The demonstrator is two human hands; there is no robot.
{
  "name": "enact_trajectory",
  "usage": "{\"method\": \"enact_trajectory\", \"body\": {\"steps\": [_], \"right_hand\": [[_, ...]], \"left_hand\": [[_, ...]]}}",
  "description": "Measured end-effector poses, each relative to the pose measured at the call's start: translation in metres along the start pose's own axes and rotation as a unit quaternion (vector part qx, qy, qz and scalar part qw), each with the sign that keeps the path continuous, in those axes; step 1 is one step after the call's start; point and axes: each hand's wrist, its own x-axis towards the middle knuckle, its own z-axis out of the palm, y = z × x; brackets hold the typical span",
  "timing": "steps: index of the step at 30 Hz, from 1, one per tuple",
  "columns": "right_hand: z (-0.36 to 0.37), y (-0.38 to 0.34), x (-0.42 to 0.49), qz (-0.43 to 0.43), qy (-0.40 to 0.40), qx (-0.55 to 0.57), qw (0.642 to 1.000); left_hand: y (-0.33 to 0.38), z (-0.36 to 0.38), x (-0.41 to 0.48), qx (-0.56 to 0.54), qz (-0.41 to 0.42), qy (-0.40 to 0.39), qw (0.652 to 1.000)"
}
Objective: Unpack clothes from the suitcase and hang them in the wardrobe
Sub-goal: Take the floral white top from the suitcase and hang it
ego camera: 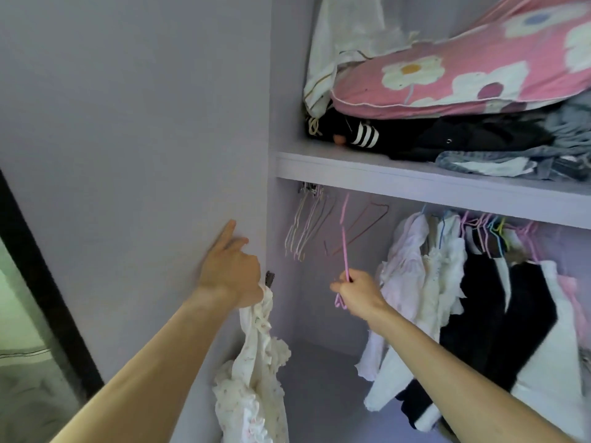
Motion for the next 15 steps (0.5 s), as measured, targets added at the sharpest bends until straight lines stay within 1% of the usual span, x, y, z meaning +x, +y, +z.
{"method": "enact_trajectory", "body": {"steps": [1, 2, 3, 4, 6, 7, 8, 10, 11, 12, 15], "right_hand": [[-0.004, 0.005, -0.016, 0.000, -0.013, 0.002, 1.000], [-0.017, 0.007, -0.039, 0.014, -0.022, 0.008, 1.000], [-0.026, 0.008, -0.057, 0.019, -0.031, 0.011, 0.999], [-0.035, 0.008, -0.074, 0.018, -0.042, 0.009, 0.999], [-0.058, 0.007, -0.113, 0.022, -0.050, 0.012, 0.998], [-0.064, -0.001, -0.116, 0.013, -0.064, 0.013, 0.998], [-0.079, 0.004, -0.148, 0.027, -0.062, 0.008, 0.998], [-0.090, 0.001, -0.165, 0.015, -0.086, -0.012, 0.996], [-0.100, 0.004, -0.188, 0.018, -0.087, -0.012, 0.996], [-0.107, 0.003, -0.200, 0.013, -0.096, -0.007, 0.995], [-0.127, 0.013, -0.243, 0.000, -0.097, 0.068, 0.993]], "left_hand": [[0.006, 0.003, -0.005, -0.097, -0.029, -0.030, 0.994], [0.012, -0.003, -0.011, -0.191, -0.041, -0.066, 0.978], [0.017, -0.003, -0.015, -0.283, -0.051, -0.096, 0.953], [0.023, -0.003, -0.021, -0.348, -0.054, -0.126, 0.928], [0.036, -0.006, -0.031, -0.452, -0.056, -0.157, 0.876], [0.036, -0.005, -0.028, -0.509, -0.069, -0.160, 0.843], [0.053, -0.012, -0.045, -0.559, -0.063, -0.179, 0.807], [0.065, -0.014, -0.053, -0.647, -0.074, -0.174, 0.739], [0.080, -0.016, -0.065, -0.677, -0.077, -0.188, 0.708], [0.088, -0.015, -0.070, -0.699, -0.084, -0.184, 0.686], [0.122, -0.016, -0.085, -0.730, -0.053, -0.198, 0.652]]}}
